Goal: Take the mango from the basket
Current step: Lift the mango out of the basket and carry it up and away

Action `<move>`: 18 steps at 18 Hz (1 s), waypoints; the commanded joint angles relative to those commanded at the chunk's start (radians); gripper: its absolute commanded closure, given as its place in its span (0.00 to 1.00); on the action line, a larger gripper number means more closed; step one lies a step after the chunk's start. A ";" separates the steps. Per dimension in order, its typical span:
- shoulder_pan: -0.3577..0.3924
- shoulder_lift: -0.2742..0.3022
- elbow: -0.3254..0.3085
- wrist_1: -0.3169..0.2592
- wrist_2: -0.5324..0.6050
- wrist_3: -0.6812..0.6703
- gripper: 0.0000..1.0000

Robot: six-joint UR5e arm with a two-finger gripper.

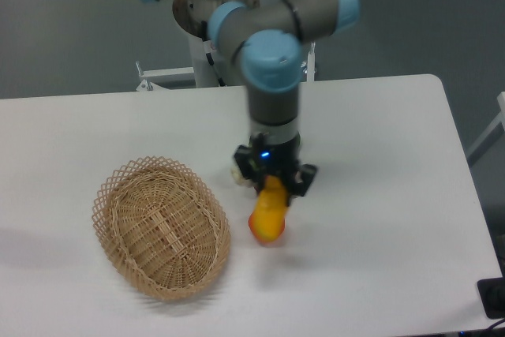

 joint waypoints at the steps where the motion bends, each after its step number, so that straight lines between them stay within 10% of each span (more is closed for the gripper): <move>1: 0.031 0.000 0.003 -0.009 -0.003 0.060 0.56; 9: 0.163 0.002 0.046 -0.137 -0.017 0.293 0.56; 18: 0.192 0.005 0.046 -0.152 -0.017 0.343 0.56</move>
